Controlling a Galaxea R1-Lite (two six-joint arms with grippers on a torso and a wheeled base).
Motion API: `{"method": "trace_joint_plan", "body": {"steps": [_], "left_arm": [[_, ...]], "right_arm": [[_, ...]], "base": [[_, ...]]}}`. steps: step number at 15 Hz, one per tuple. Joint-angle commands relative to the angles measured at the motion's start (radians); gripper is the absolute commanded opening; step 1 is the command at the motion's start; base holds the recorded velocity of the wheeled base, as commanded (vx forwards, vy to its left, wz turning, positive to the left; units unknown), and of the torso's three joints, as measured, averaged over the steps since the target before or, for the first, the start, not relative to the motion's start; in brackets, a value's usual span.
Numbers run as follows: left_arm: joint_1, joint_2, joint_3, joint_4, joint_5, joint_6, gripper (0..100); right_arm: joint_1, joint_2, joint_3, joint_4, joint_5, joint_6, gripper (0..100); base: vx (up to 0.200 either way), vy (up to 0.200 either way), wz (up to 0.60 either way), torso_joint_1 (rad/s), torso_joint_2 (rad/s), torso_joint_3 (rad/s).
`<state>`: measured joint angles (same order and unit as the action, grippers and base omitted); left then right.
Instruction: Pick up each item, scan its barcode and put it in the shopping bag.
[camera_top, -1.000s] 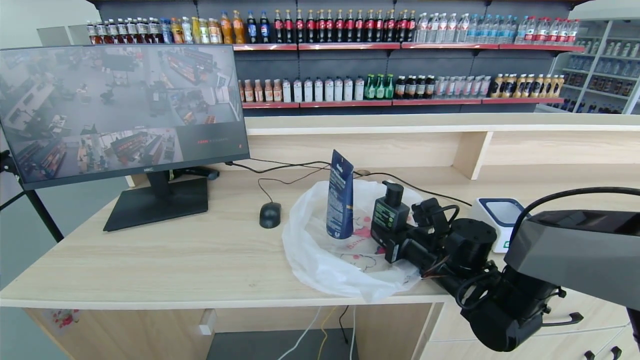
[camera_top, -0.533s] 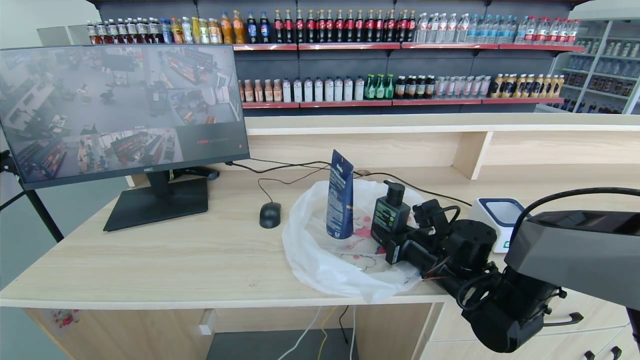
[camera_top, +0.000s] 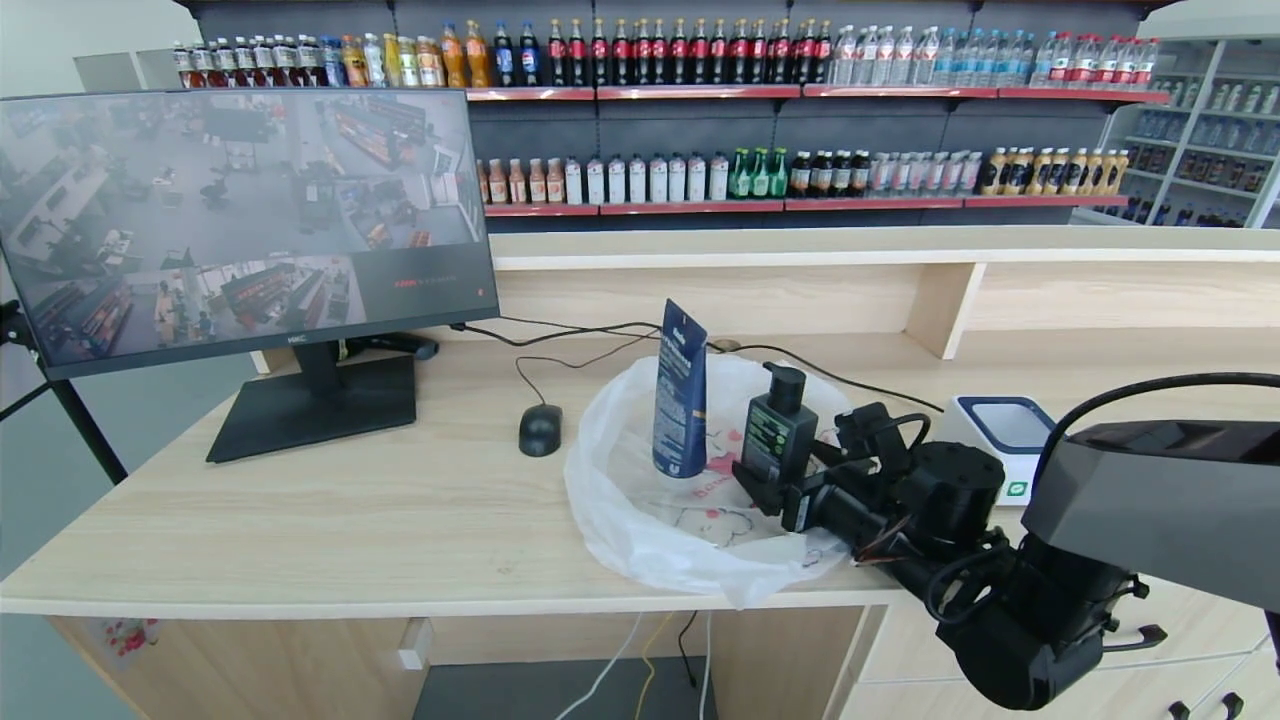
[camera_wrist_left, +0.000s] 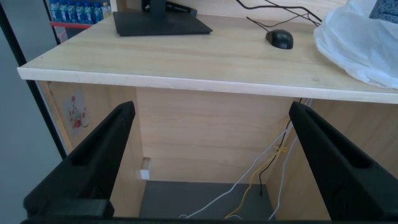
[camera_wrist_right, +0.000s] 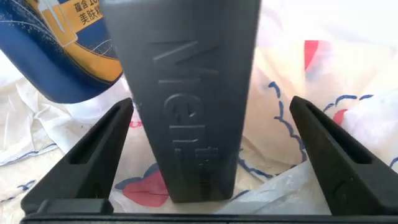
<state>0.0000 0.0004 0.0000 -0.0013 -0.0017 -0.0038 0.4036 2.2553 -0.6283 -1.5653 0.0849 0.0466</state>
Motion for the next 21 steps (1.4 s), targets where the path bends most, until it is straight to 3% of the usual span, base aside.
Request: {"method": "trace_joint_plan", "body": {"steps": [1,13,16,19,20,21], "left_arm": [[0.0,0.0,0.0,0.0,0.0,-0.001,100],[0.0,0.0,0.0,0.001,0.0,-0.001,100],[0.0,0.0,0.0,0.001,0.0,0.002,100],[0.0,0.0,0.0,0.001,0.0,0.002,100],[0.0,0.0,0.0,0.001,0.0,0.002,100],[0.0,0.0,0.0,0.001,0.0,0.002,100]], "right_arm": [[-0.012,-0.034,0.012,-0.005,-0.001,-0.001,100],[-0.023,-0.287,0.157,-0.005,0.001,0.002,100],[-0.032,-0.516,0.305,-0.005,0.003,0.006,100],[-0.074,-0.823,0.611,-0.005,0.03,-0.024,100],[-0.081,-0.902,0.628,-0.002,0.036,-0.028,100],[-0.081,-1.011,0.621,0.093,0.053,-0.048,100]], "base": [[0.0,0.0,0.0,0.0,0.0,0.0],[0.0,0.0,0.0,0.0,0.0,0.0],[0.0,0.0,0.0,0.0,0.0,0.0],[0.0,0.0,0.0,0.0,0.0,0.0],[0.0,0.0,0.0,0.0,0.0,0.0],[0.0,0.0,0.0,0.0,0.0,0.0]]}}
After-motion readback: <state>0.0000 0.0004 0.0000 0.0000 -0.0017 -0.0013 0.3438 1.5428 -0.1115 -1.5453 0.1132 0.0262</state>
